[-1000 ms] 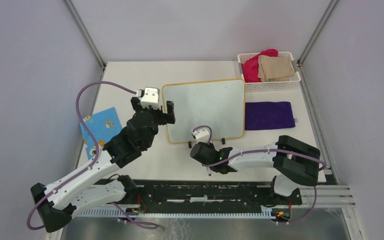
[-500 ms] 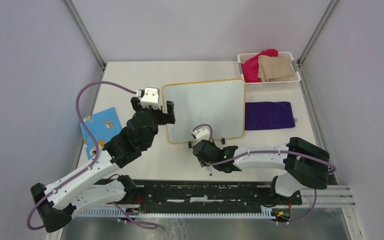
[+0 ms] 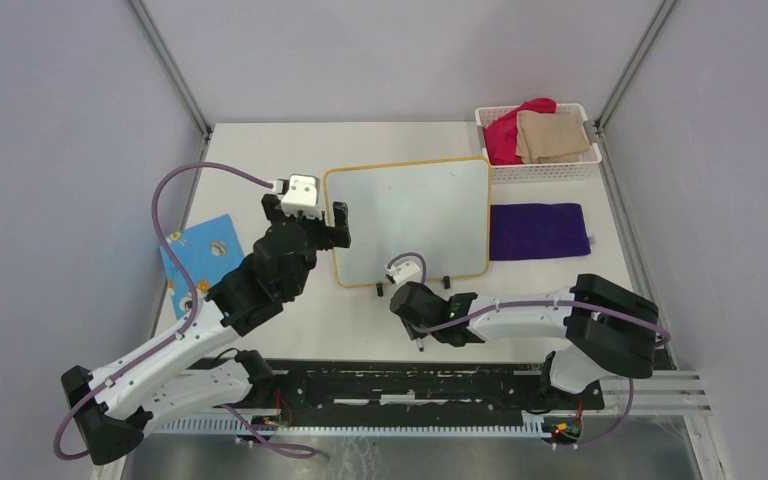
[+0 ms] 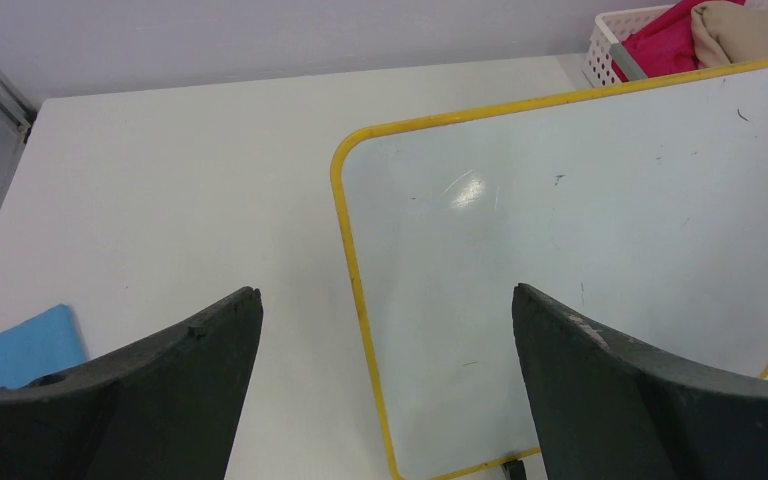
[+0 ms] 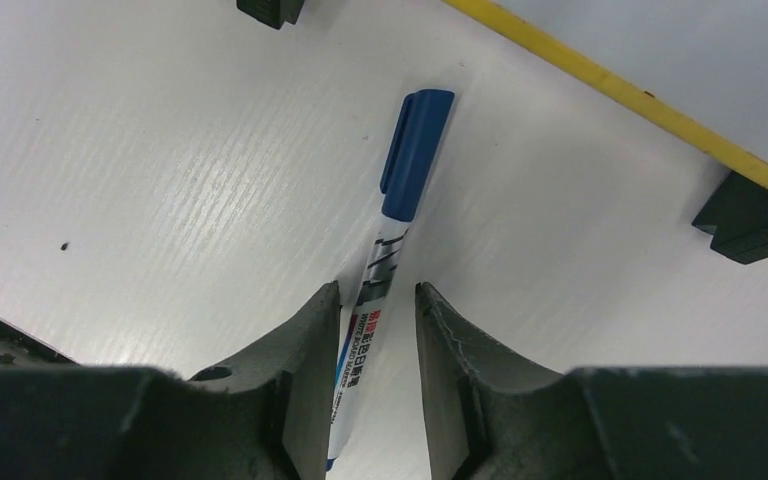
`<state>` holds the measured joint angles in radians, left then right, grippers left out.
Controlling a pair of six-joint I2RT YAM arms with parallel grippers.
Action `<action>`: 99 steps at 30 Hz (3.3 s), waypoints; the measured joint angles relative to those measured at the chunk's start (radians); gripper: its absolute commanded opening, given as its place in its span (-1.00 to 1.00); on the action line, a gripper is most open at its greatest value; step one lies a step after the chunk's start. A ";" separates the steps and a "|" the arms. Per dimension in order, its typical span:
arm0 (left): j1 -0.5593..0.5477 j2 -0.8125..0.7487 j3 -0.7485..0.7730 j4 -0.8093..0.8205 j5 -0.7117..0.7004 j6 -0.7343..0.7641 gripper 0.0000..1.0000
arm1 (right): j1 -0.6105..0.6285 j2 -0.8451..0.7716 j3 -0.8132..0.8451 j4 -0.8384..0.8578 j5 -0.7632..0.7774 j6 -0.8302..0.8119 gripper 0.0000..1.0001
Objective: Write a sentence on the whiteboard
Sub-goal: Open the whiteboard marker at the center of the board.
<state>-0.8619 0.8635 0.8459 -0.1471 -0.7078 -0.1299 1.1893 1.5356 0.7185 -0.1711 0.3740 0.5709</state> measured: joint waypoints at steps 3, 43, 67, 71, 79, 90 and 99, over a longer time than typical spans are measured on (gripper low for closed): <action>0.000 0.000 0.000 0.000 0.000 0.000 0.99 | -0.002 0.003 0.000 0.008 -0.011 -0.001 -0.36; -0.057 -0.170 0.056 0.065 0.706 -0.255 0.99 | -0.018 -0.930 -0.383 0.455 -0.169 -0.334 -1.00; -0.061 -0.032 -0.007 0.236 1.003 -0.397 0.39 | -0.018 -0.864 -0.366 0.801 -0.348 -0.332 -1.00; -0.061 -0.031 -0.017 0.240 1.007 -0.397 0.21 | -0.018 -0.854 -0.350 0.806 -0.349 -0.322 -1.00; -0.061 -0.041 -0.027 0.239 1.006 -0.397 -0.13 | -0.018 -0.829 -0.319 0.803 -0.349 -0.303 -1.00; -0.060 -0.059 -0.030 0.236 0.999 -0.392 -0.67 | -0.018 -0.810 -0.305 0.789 -0.348 -0.287 -1.00; -0.061 -0.061 -0.031 0.231 1.003 -0.388 -0.31 | -0.018 -0.797 -0.294 0.776 -0.348 -0.281 -1.00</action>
<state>-0.9234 0.8024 0.8150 0.0841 0.2951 -0.5182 1.1717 0.7391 0.4248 0.6044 0.0261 0.2897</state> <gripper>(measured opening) 0.353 0.132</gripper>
